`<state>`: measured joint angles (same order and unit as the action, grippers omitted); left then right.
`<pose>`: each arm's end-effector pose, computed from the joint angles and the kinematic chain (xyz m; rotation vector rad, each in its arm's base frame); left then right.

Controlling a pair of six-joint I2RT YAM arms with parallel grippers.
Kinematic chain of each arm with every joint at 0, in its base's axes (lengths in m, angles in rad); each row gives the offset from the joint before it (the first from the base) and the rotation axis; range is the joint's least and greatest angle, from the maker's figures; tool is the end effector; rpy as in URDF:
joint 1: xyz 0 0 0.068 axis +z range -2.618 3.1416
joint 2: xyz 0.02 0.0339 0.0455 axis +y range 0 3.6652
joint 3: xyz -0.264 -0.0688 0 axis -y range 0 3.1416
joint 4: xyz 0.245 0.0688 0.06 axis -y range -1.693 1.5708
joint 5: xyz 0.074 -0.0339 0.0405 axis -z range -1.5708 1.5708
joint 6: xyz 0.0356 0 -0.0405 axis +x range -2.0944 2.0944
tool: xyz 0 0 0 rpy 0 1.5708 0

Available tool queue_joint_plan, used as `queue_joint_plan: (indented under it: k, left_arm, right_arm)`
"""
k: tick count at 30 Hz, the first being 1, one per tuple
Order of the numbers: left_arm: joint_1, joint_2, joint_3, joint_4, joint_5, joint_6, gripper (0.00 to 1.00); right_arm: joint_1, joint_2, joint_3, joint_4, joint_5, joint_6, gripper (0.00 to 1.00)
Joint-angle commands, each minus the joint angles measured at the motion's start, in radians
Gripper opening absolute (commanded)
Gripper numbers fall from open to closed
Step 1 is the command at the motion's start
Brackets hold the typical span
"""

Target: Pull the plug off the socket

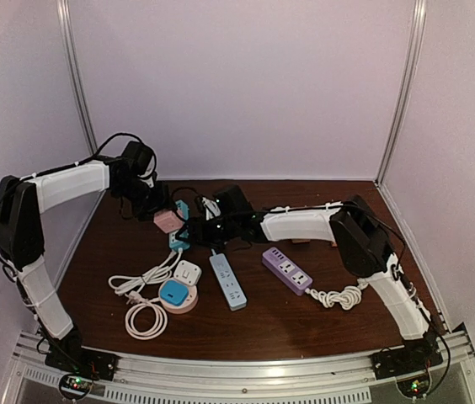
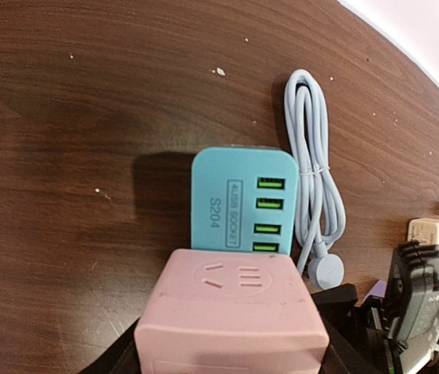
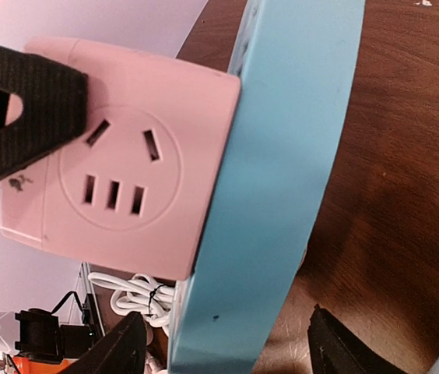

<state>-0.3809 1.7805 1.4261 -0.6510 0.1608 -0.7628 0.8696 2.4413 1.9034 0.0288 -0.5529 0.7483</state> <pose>0.3544 -0.1481 0.2508 -0.4483 2.6503 -0.6045 0.3432 0.4354 0.1588 -0.5360 2.3344 1.4662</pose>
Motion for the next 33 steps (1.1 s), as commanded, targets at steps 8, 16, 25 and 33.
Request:
queue_joint_plan:
  k: [8,16,25,33]
  left_arm:
    - [0.001,0.042,0.062,0.036,0.047,0.052,0.28]
    - [0.0,0.072,0.083,0.103,0.09,0.065,0.28]
    - [0.0,0.059,0.097,0.113,0.079,0.08,0.28]
    - [0.0,-0.001,0.059,0.154,0.06,0.104,0.29]
  right_arm:
    - [-0.003,0.081,0.088,0.032,-0.026,0.045,0.58]
    - [-0.033,0.083,0.019,0.079,-0.017,0.145,0.36]
    - [-0.047,0.076,-0.02,0.041,0.02,0.192,0.2]
    - [-0.052,0.064,-0.044,0.04,0.059,0.21,0.17]
